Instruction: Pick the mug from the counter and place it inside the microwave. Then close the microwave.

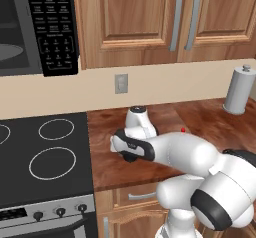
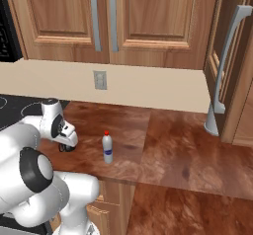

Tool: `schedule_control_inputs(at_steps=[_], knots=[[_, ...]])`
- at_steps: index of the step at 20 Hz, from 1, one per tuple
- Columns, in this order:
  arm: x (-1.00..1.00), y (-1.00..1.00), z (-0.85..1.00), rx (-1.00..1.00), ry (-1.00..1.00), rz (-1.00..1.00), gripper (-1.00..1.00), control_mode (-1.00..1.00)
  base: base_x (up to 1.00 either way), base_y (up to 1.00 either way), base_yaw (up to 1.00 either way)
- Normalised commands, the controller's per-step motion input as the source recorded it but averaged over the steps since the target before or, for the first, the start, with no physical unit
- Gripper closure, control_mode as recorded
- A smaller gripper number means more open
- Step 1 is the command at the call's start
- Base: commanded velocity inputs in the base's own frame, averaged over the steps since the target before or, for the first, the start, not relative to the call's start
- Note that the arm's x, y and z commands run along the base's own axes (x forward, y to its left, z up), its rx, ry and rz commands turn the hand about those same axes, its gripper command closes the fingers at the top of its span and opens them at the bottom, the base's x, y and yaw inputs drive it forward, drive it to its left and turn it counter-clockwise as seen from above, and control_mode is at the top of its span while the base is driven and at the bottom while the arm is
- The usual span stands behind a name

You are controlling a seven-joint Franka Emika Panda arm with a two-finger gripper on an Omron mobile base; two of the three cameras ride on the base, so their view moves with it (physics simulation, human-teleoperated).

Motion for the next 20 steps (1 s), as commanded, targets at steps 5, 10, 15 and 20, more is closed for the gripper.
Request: schedule_control_inputs(at_steps=[5, 10, 15, 20], knots=[[-0.05, 0.0, -0.21, 0.0, 0.01, -0.02, -1.0, -1.0, 0.0, 0.0, 0.0], [0.0, 0.0, -0.05, 0.0, 0.0, 0.0, -1.0, -1.0, 0.0, 0.0, 0.0], [0.0, 0.0, 0.0, 0.0, 0.0, 0.0, -1.0, -1.0, 0.0, 0.0, 0.0], [0.0, 0.0, 0.0, 0.0, 0.0, 0.0, 1.0, -1.0, 0.0, 0.0, 0.0]])
